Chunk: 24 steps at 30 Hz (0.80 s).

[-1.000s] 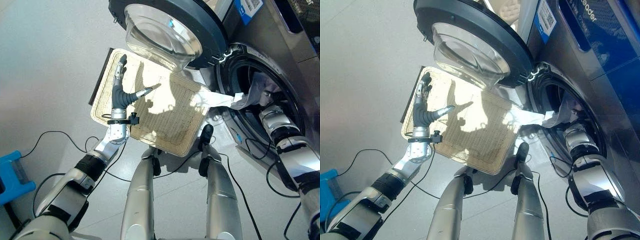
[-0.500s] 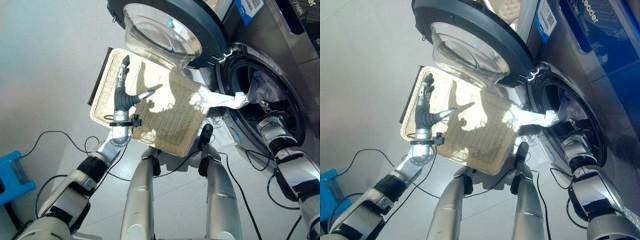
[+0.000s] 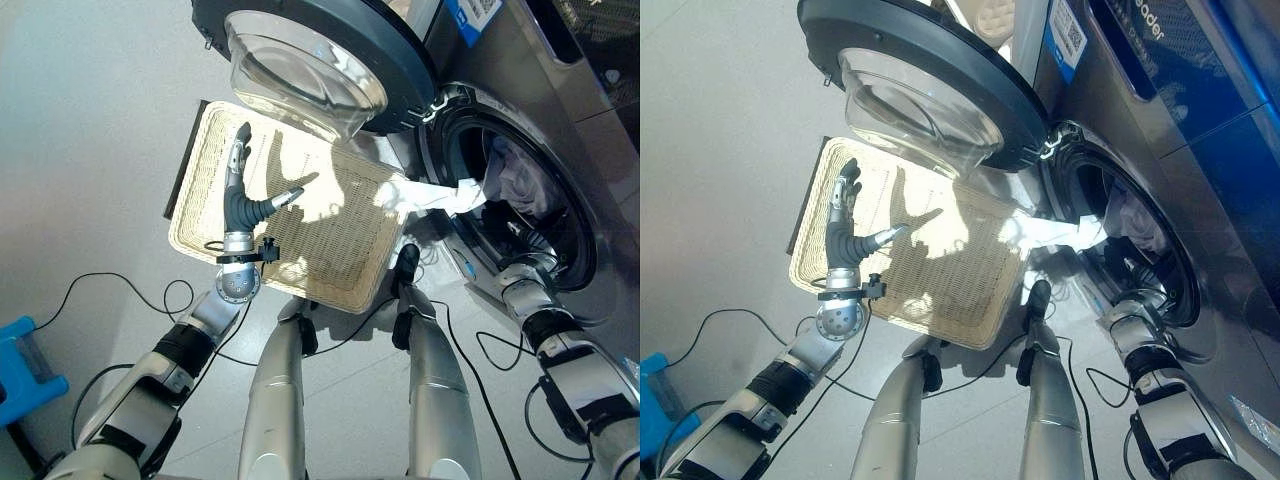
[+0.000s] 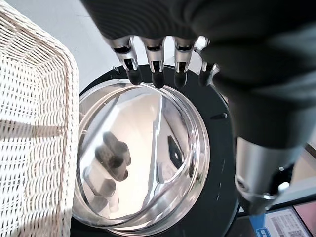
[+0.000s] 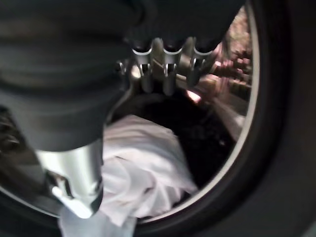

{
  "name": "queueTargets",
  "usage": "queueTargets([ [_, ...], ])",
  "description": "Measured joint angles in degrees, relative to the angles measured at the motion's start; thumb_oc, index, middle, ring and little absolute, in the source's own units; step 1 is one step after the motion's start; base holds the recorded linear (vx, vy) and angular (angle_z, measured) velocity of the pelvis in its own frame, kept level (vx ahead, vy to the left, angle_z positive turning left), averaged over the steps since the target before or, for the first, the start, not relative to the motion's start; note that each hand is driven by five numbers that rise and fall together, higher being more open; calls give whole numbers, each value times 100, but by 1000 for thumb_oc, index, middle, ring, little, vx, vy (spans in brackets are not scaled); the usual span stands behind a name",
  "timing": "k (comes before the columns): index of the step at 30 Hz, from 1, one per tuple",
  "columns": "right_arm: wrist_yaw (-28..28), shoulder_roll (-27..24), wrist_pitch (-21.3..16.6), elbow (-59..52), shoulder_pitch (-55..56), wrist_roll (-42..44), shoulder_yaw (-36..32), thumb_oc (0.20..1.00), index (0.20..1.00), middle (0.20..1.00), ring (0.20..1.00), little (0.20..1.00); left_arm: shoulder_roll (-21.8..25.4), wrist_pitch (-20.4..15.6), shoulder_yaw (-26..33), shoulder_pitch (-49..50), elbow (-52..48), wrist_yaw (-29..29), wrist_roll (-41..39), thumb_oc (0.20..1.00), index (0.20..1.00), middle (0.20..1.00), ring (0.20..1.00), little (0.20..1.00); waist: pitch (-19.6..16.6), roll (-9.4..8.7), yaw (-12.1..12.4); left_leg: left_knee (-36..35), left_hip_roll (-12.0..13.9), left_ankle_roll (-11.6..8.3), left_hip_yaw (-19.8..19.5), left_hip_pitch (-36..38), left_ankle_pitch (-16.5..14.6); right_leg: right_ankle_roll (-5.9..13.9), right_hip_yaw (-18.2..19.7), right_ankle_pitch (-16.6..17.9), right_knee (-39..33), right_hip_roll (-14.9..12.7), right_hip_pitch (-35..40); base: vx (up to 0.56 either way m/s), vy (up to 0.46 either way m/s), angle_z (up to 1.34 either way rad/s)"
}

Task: Put the clothes into the washing machine.

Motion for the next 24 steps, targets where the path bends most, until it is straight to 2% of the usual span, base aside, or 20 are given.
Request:
queueTargets([
  [7, -331, 125, -154, -173, 272, -1245, 463, 1000, 1000, 1000, 1000, 1000, -35, -41, 25, 206, 28, 116, 274, 1000, 1000, 1000, 1000, 1000, 1, -7, -170, -48, 12, -16, 50, 0, -13, -12, 38, 7, -39, 29, -36, -3, 1, -3],
  [11, -337, 128, -233, -161, 318, -1554, 553, 1000, 1000, 1000, 1000, 1000, -35, -100, 26, 195, 28, 156, 275, 1000, 1000, 1000, 1000, 1000, 1, -7, -177, -54, 21, -22, 61, 4, -16, -13, 42, 8, -51, 39, -36, -1, -1, -1],
  [14, -342, 105, -210, -148, 272, -2407, 1120, 1000, 1000, 1000, 1000, 1000, -51, -134, 24, 153, 91, 238, 276, 1000, 1000, 1000, 1000, 1000, 0, -9, -198, -66, 24, -23, 66, 6, -15, -15, 42, 10, -62, 42, -37, -20, -23, 0],
  [15, -342, 105, -210, -148, 272, -2407, 1120, 1000, 1000, 1000, 1000, 1000, -51, -134, 24, 153, 91, 238, 276, 1000, 1000, 1000, 1000, 1000, 0, -9, -198, -66, 24, -23, 66, 6, -15, -15, 42, 10, -62, 42, -37, -33, -63, -1],
  [16, -257, 108, -235, -82, 199, -2784, 1356, 1000, 1000, 1000, 1000, 1000, -84, -137, 21, 89, 211, 255, 276, 1000, 1000, 1000, 1000, 1000, 0, -9, -196, -65, 26, -23, 66, 6, -15, -17, 41, 12, -67, 45, -38, -22, -50, 0],
  [21, -31, 86, -232, 128, -10, -3042, 1670, 1000, 1000, 1000, 1000, 1000, -119, -135, 2, 26, 422, 253, 276, 1000, 1000, 1000, 1000, 1000, -2, -12, -145, -67, 30, -25, 64, 5, -14, -18, 36, 12, -70, 48, -38, -15, -41, 0],
  [22, 258, 85, -239, 519, -290, -3264, 1989, 1000, 1000, 1000, 1000, 1000, -151, -124, -51, 20, 541, 174, 275, 1000, 1000, 1000, 1000, 1000, -2, -12, -118, -75, 34, -26, 61, -1, -14, -18, 27, 12, -81, 49, -38, -27, -65, 1],
  [24, 309, 85, -235, 526, -313, -3266, 1986, 1000, 1000, 1000, 1000, 1000, -151, -124, -59, 20, 542, 158, 276, 1000, 1000, 1000, 1000, 1000, -2, -12, -103, -79, 32, -26, 59, -2, -13, -18, 25, 12, -85, 47, -38, -18, -48, 1],
])
